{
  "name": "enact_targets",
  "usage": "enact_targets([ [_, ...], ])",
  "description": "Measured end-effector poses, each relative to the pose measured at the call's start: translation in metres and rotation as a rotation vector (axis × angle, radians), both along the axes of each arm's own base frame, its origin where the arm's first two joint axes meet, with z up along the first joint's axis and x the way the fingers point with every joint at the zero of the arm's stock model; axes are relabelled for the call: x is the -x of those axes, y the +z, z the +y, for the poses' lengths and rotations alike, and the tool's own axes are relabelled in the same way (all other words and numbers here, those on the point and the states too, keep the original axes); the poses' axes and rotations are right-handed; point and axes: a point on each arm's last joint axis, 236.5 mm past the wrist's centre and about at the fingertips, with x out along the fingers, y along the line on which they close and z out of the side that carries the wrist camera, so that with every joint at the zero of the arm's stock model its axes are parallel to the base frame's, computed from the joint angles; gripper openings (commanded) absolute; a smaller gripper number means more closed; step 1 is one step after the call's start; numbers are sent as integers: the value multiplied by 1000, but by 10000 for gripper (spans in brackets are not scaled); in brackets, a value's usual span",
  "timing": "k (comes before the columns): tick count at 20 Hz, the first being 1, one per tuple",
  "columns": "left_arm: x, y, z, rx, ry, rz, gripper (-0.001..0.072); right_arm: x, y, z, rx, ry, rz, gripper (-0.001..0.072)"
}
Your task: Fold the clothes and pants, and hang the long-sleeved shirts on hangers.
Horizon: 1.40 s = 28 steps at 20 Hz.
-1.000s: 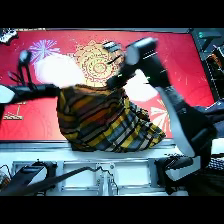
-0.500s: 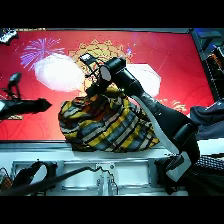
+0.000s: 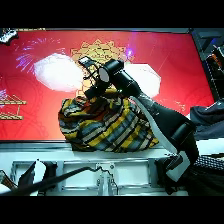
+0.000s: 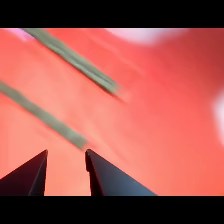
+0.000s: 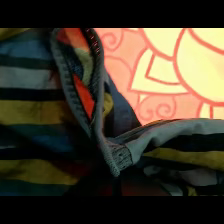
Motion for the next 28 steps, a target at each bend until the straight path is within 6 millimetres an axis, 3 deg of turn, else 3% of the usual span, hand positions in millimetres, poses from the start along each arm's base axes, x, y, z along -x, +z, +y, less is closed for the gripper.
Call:
enact_targets([
  [3, -7, 24, 60, -149, 24, 30, 284, 8, 0, 6, -8, 21, 13, 64],
  [5, -22, 27, 91, -202, 8, 73, 284, 12, 1, 13, -18, 36, 11, 64],
  [10, -68, -6, 142, -294, -99, 243, 284, 23, 4, 32, -44, 71, -4, 64],
  [16, -91, -57, 164, -327, -194, 382, 283, 28, 5, 40, -55, 85, -15, 65],
  [28, -93, -80, 184, -390, -235, 458, 282, 30, 5, 40, -52, 87, -8, 65],
])
